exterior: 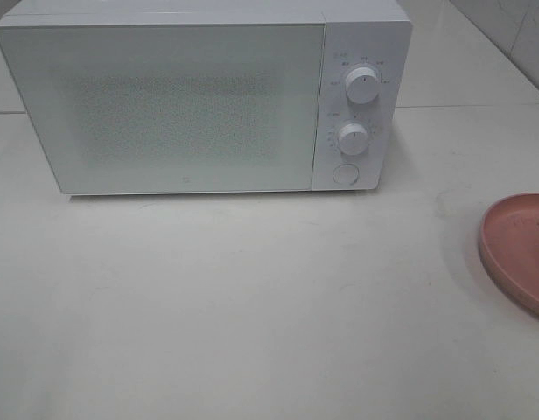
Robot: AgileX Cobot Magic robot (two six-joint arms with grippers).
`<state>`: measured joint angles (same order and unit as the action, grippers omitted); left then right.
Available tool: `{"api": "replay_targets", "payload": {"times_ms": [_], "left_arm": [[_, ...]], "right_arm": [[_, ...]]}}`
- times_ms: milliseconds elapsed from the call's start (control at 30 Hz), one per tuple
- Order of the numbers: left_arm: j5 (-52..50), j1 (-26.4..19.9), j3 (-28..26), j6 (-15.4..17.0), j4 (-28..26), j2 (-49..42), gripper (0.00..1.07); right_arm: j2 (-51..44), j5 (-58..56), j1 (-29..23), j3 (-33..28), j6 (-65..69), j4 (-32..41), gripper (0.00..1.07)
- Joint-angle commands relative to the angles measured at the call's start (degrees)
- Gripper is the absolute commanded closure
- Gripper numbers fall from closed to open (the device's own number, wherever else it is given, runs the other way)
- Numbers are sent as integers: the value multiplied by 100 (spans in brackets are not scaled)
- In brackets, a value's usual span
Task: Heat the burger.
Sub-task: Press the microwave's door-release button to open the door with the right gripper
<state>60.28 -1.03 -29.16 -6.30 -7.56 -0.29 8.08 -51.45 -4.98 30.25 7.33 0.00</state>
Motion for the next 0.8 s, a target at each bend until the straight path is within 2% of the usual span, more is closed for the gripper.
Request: {"api": "replay_targets", "payload": {"times_ms": [33,800], "left_arm": [[-63,-6,17,23,-46,-126,7],[-63,-6,17,23,-46,-126,7]], "right_arm": [[246,367,0,34,34,-46,32],[2160,2510,0,-166,34,-46,32]]}}
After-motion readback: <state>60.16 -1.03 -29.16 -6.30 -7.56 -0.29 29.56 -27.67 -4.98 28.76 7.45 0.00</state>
